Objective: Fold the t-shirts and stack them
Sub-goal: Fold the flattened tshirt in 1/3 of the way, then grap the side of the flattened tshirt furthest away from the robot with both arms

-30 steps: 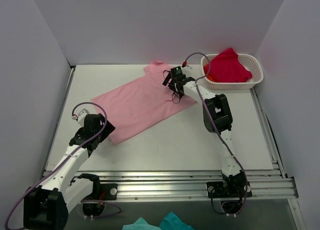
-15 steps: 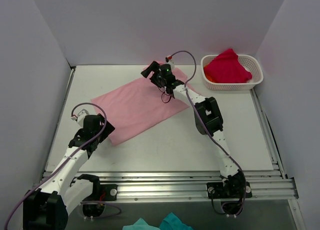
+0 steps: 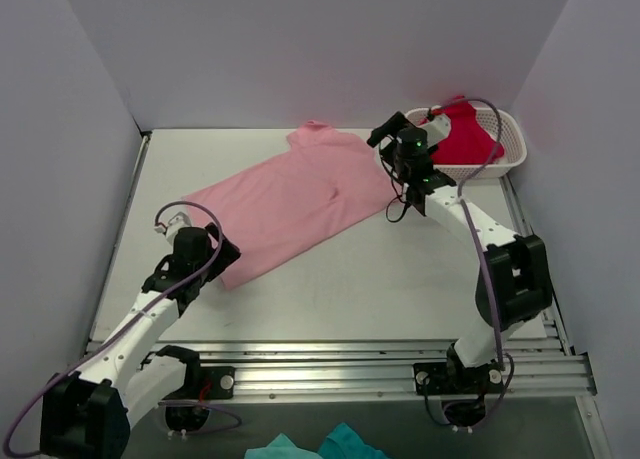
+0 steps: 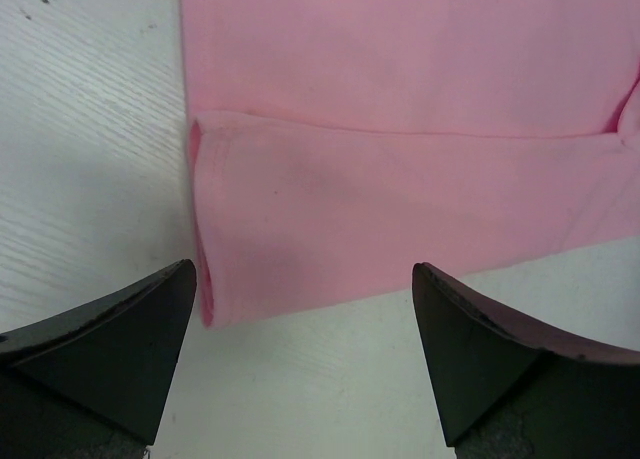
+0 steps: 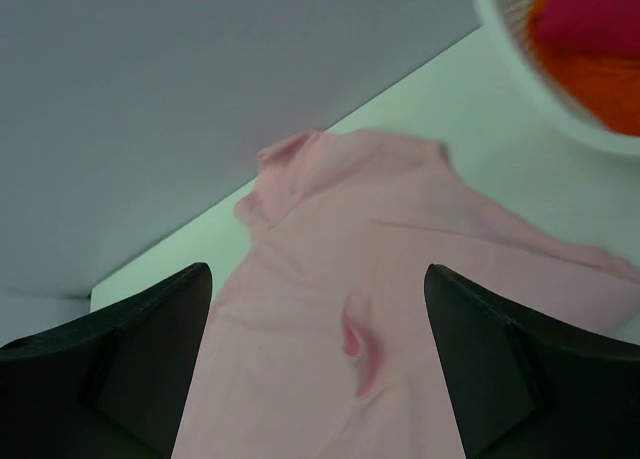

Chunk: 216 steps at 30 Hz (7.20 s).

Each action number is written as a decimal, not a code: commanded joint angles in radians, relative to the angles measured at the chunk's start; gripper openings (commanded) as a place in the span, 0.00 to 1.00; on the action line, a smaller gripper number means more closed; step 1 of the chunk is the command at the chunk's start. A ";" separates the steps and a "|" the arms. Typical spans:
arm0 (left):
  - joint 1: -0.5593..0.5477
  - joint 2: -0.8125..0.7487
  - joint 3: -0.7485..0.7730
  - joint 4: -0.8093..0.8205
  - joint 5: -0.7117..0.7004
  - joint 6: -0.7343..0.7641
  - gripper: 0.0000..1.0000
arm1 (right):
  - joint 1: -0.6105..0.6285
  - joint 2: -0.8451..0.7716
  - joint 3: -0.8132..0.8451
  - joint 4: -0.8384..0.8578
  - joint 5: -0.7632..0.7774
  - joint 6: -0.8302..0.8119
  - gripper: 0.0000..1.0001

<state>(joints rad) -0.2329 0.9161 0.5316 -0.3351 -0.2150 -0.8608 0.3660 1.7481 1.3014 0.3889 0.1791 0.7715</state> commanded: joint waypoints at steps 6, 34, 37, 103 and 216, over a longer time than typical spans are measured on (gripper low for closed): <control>-0.293 0.164 0.093 0.065 -0.084 -0.055 0.99 | -0.050 -0.254 -0.292 -0.284 0.330 0.066 0.83; -0.365 0.280 -0.015 0.071 -0.207 -0.316 0.98 | -0.111 0.214 -0.245 0.074 0.034 0.078 0.81; -0.359 0.262 -0.018 0.050 -0.215 -0.322 0.98 | -0.127 0.258 -0.217 0.085 0.011 0.077 0.73; 0.087 0.250 -0.035 0.120 -0.008 -0.121 0.06 | 0.109 -0.432 -0.761 -0.416 0.177 0.354 0.37; 0.357 1.400 1.202 0.108 0.476 0.287 0.02 | -0.207 0.930 0.981 -0.331 -0.360 -0.299 0.70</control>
<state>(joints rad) 0.1196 2.3165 1.7271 -0.2169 0.2771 -0.5831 0.1680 2.6297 2.2341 0.0849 -0.2008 0.4763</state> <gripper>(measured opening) 0.036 0.695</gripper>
